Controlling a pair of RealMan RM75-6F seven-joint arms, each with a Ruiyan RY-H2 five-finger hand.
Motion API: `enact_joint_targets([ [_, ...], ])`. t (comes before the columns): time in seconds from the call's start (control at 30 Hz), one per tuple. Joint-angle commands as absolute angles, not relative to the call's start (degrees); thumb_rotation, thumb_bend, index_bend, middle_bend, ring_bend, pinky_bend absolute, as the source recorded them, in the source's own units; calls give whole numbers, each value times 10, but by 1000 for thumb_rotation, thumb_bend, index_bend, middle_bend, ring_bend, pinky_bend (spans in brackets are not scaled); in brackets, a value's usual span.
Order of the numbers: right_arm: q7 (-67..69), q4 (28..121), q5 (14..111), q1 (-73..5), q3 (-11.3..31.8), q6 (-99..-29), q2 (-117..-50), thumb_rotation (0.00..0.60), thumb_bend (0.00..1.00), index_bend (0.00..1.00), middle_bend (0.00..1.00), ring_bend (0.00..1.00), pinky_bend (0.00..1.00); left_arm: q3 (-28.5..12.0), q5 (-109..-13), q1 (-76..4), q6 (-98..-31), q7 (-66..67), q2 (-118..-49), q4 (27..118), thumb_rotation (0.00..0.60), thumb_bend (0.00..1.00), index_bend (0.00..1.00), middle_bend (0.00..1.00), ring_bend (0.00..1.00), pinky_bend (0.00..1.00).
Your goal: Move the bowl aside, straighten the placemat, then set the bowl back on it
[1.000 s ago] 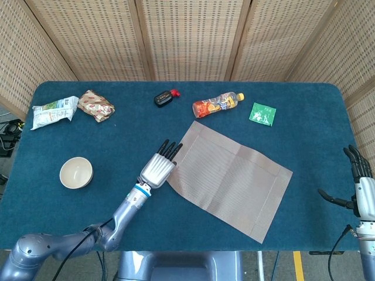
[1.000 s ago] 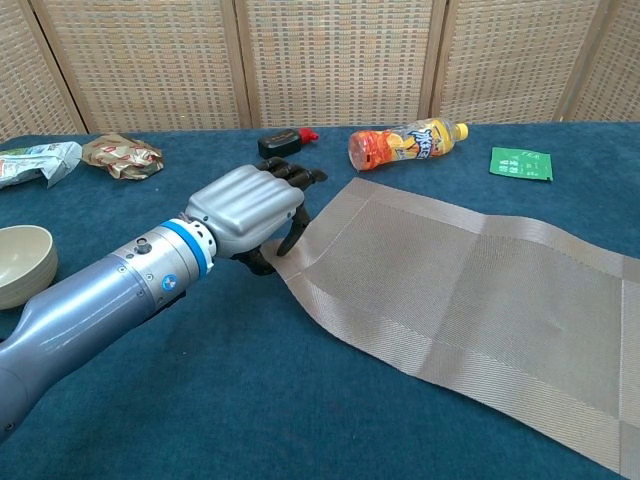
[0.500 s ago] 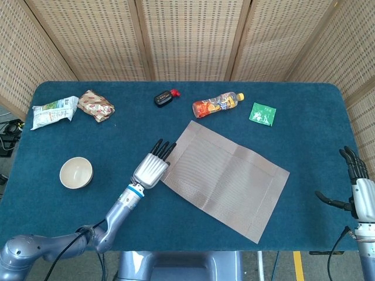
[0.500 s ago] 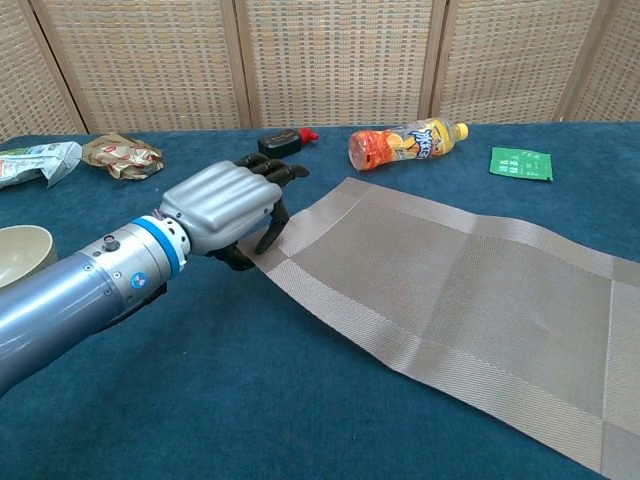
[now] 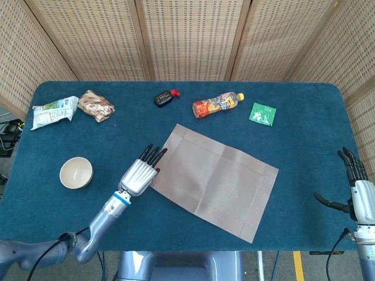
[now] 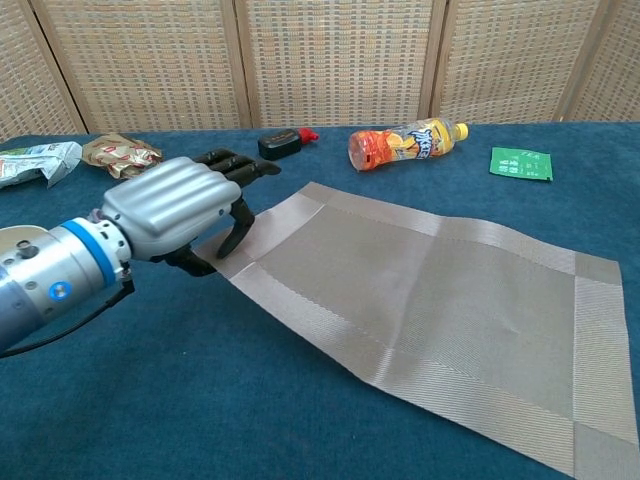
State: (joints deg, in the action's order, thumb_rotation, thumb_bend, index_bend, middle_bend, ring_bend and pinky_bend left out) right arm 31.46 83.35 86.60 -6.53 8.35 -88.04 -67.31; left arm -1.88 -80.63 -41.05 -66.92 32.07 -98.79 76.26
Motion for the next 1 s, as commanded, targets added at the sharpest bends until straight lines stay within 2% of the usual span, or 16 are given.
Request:
enact_joint_targets([
  [0.03,310,836,868,-65,82,-883,-673,600,154,0,0,0,0,19,-831,-380,-693,337,-939,825,600,597,589,0,0,0],
  [0.2,301,844,875,-63,81,-890,-672,600,153,0,0,0,0,54,-859,-361,-698,363,-904,886,600,597,595,0,0,0],
  [0.47,291,851,881,-61,77,-899,-671,600,153,0,0,0,0,96,-903,-362,-657,429,-882,970,600,597,595,0,0,0],
  [0.67,300,848,876,-59,80,-900,-668,600,153,0,0,0,0,104,-916,-373,-615,436,-878,989,600,596,582,0,0,0],
  [1.0,298,849,878,-59,79,-901,-669,600,153,0,0,0,0,103,-934,-370,-604,408,-875,985,600,589,545,0,0,0],
])
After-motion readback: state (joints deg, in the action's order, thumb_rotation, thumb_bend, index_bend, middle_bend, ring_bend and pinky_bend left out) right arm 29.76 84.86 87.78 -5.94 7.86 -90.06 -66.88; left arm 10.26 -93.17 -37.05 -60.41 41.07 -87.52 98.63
